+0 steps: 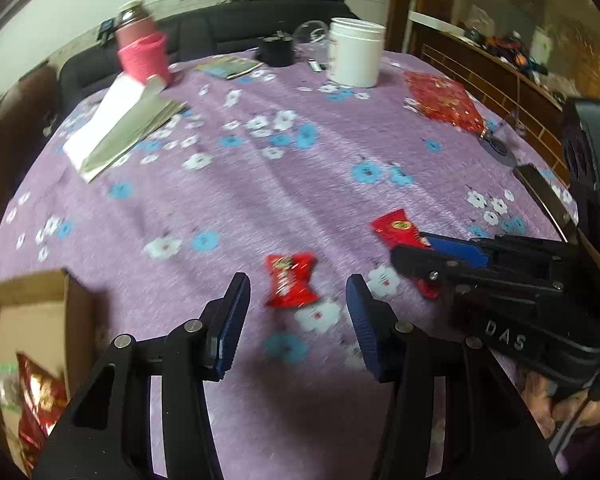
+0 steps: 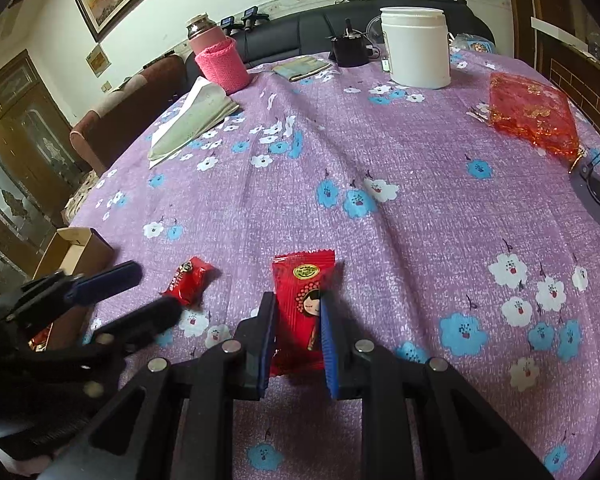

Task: Organize snacks
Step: 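Grasp the red character packet with right tool while left grasps small red candy, then carry both candies over the cardboard box and open both tools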

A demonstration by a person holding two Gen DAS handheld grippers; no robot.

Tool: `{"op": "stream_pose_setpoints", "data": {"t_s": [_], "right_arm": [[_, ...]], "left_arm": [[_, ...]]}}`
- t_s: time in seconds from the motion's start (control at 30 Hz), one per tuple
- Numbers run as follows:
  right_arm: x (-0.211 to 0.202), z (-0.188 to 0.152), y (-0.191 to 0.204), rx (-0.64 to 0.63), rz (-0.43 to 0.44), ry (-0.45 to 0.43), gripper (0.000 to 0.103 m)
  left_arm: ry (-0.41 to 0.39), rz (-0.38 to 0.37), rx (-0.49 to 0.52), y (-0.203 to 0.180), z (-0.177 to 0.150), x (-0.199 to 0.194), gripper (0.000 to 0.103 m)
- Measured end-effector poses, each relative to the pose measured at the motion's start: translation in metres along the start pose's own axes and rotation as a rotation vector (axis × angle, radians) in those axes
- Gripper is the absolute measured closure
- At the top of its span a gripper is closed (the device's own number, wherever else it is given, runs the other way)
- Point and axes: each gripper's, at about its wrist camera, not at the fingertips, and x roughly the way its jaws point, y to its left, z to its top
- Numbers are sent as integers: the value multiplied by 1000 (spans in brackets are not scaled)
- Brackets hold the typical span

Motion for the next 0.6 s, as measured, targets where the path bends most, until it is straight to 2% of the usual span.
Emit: {"op": "stream_pose_setpoints", "data": {"t_s": [0.07,0.13,0.17,0.23,0.27,0.33,0.47,0.5,0.6], "right_arm": [[1,0,-2,2,11,-5,79],[2,1,-4,-10,19,-15,79],[3,1,-5,-8,30,-15,78],[4,2,-8,12,59,-19,74],[4,2,-9,17,73,-22,69],[4,1,-6,0,74,-18,68],[2,0,11,-77,-16,-3,71],[2,-1,13,-79,-29,0,75],[0,-4,15,-74,-24,5,79]], "left_arm": [[9,24,33,-7,3,8,53],[20,28,24,-5,5,15,54],[39,17,6,-2,5,20,58],[69,12,-23,5,2,29,75],[43,14,-15,5,1,27,77],[30,27,-7,4,-4,25,81],[17,34,-4,1,-9,20,81],[13,30,-11,2,-10,17,81],[-8,3,-55,9,-10,5,81]]}}
